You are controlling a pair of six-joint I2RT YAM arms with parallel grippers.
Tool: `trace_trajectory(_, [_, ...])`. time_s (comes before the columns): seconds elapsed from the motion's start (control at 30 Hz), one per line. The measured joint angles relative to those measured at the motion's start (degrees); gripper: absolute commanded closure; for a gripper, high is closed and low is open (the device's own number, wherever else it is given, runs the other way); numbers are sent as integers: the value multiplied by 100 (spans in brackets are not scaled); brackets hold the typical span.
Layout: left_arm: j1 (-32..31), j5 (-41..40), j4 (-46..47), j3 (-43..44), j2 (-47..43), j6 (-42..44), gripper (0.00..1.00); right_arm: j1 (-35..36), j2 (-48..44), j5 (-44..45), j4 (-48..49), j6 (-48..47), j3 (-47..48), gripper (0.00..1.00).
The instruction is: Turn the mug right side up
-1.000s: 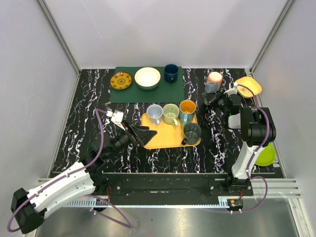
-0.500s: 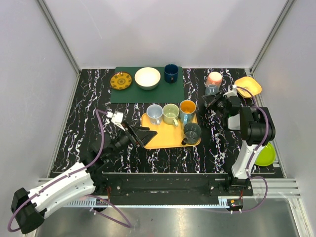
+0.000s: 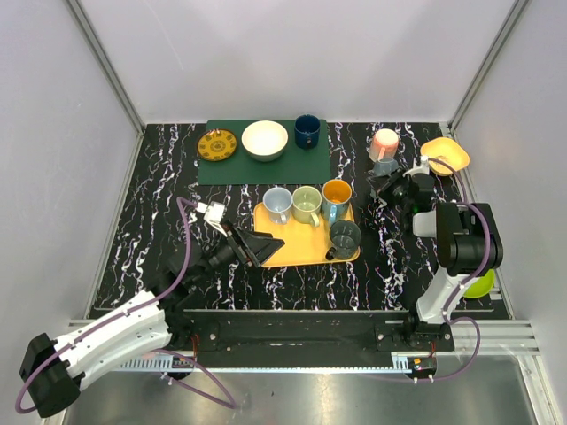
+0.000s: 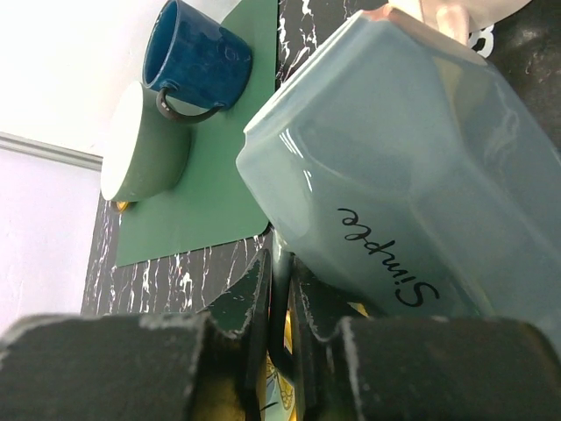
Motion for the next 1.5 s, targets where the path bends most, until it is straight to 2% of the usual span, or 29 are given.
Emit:
trace_trajectory(0.17, [0,35,31,-42,-22,-59,19,0,-94,70,-24,2,-98,80])
trace_trajectory(0.47, [0,72,79,-188,7,-136,19,-4,-136,94,-13,116,-426,61])
trace_trajectory(0.9, [0,214,310,-190,260,-225,19,-4,-247,146,-400,186,-619,51])
trace_trajectory(1.0, [0,229,310,-190,260,-225,19,-4,-662,205,-695,166,-824,50])
trace_trajectory(1.1, [0,238,308,-190,291,-221,18,4,-1467,271,-1215,114,-1047,48])
trace_trajectory(1.27, [0,236,-90,-74,485,-46,17,505,-3405,946,-3042,-323,-778,49])
trace_trajectory(1.4, [-140,157,-1228,857,1362,557,15,1139,-4538,1287,-4461,-673,9,50])
trace_trajectory(1.5, [-610,-201,-2013,1727,2116,1095,13,1357,-5104,1469,-5372,-844,396,50])
